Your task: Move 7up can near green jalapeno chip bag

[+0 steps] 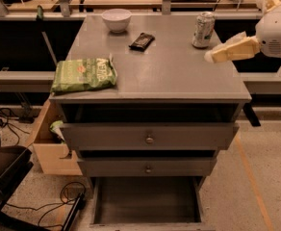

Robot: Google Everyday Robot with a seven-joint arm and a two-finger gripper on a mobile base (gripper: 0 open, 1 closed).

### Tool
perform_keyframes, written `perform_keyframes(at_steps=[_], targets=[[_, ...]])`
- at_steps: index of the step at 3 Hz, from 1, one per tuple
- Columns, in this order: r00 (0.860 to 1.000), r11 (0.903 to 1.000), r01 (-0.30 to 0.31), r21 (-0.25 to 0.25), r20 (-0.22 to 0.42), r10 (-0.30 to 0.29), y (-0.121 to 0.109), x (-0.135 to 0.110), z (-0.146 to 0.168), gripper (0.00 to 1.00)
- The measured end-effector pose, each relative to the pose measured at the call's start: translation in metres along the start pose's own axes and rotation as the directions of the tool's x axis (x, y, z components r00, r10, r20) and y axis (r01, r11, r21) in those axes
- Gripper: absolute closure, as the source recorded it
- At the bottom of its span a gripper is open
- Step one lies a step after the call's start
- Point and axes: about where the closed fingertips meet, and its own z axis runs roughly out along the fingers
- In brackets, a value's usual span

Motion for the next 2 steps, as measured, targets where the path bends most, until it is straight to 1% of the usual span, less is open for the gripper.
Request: perform_keyframes(at_steps=[1, 2], targets=[[0.994, 0.9959, -0.09, 0.008, 0.067, 0.089, -0.005, 0.004, 0.03, 0.0], [0.972, 0.9807, -0.183, 0.068, 0.161, 0.171, -0.036, 0.018, 0.071, 0.0]])
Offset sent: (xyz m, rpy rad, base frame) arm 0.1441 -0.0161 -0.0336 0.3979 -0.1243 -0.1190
